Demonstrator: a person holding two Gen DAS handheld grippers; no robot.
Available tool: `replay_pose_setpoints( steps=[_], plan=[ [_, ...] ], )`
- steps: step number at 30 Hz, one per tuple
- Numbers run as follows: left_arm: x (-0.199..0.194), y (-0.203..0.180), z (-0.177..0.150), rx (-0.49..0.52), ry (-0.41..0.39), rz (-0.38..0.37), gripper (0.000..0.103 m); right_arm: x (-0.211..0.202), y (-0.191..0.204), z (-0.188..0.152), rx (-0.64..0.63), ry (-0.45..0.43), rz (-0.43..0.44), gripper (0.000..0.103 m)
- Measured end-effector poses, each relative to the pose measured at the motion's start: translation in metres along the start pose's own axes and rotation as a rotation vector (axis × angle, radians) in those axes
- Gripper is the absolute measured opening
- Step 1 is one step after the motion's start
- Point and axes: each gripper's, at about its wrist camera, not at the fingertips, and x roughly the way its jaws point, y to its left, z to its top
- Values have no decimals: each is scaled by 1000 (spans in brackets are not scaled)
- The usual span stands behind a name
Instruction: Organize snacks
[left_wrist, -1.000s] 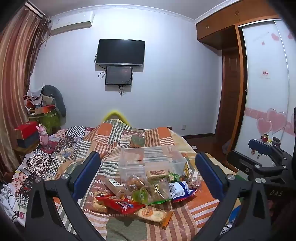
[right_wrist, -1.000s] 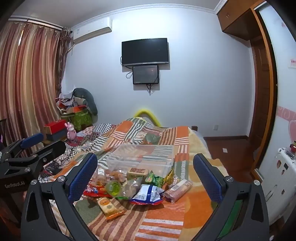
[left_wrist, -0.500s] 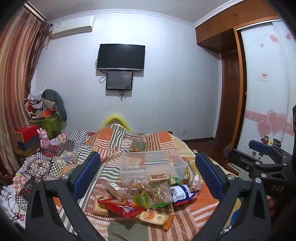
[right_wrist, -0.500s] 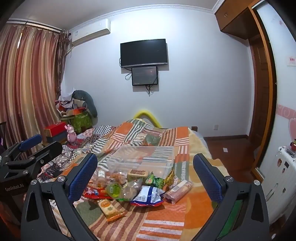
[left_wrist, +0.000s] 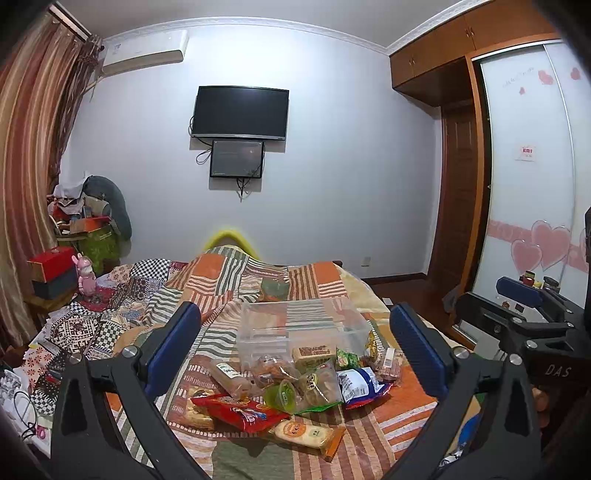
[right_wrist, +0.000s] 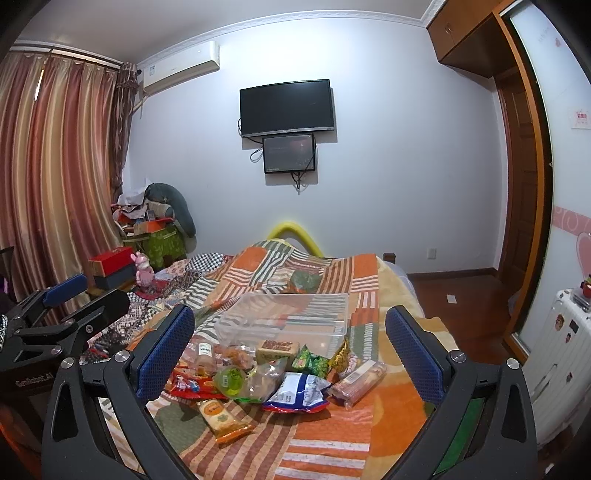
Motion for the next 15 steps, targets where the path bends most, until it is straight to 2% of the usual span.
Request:
replay_pose_setpoints(
  steps=[15],
  plan=[
    [2, -1, 0, 0, 2, -1, 103, -1, 3, 1, 1, -3, 1, 103]
  ],
)
